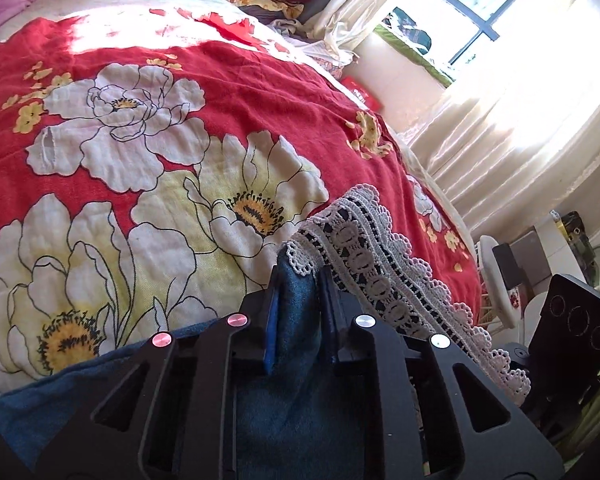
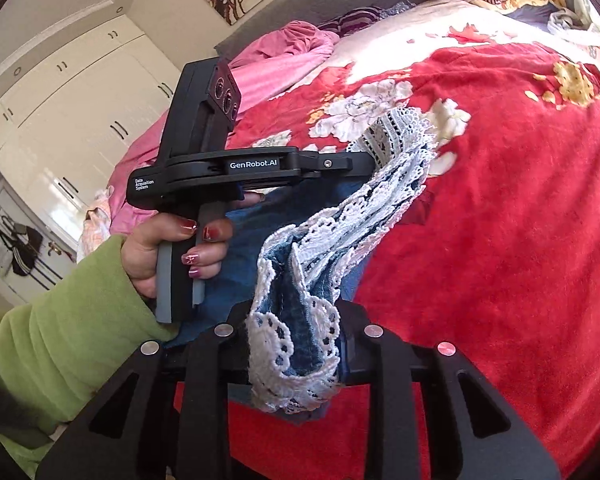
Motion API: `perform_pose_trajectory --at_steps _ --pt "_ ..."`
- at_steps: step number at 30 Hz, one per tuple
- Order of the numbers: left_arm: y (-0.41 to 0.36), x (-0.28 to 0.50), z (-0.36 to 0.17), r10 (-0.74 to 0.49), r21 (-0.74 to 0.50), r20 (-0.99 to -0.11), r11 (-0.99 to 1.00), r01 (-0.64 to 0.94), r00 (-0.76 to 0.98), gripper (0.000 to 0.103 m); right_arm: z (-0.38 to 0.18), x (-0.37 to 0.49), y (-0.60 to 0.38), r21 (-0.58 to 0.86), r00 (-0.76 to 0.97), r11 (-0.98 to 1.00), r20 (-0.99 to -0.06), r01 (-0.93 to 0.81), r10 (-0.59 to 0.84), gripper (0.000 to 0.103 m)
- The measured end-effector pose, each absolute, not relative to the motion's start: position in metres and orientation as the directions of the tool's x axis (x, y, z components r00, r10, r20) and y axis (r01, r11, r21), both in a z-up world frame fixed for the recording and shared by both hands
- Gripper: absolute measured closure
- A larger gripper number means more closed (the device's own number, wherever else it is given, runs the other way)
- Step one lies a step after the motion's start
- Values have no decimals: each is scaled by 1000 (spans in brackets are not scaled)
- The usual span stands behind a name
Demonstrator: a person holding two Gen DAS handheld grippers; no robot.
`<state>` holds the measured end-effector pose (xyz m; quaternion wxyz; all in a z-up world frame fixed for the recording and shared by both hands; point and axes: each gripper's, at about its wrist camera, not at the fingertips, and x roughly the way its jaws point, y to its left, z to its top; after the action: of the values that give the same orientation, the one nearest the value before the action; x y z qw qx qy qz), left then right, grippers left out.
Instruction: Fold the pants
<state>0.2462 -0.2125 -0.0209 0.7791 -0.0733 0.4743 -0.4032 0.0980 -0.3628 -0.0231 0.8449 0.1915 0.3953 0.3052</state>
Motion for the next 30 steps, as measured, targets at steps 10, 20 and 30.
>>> perform_pose_trajectory --at_steps 10,20,30 --pt "-116 221 11 -713 -539 -596 696 475 369 92 13 97 -289 484 430 669 -519 -564 739 78" --pt "-31 209 -19 -636 -600 -637 764 238 436 75 -12 100 -192 358 347 681 -656 -639 670 78" --pt "51 169 -2 -629 -692 -548 711 123 552 44 -25 76 -150 280 309 657 -710 -700 633 77"
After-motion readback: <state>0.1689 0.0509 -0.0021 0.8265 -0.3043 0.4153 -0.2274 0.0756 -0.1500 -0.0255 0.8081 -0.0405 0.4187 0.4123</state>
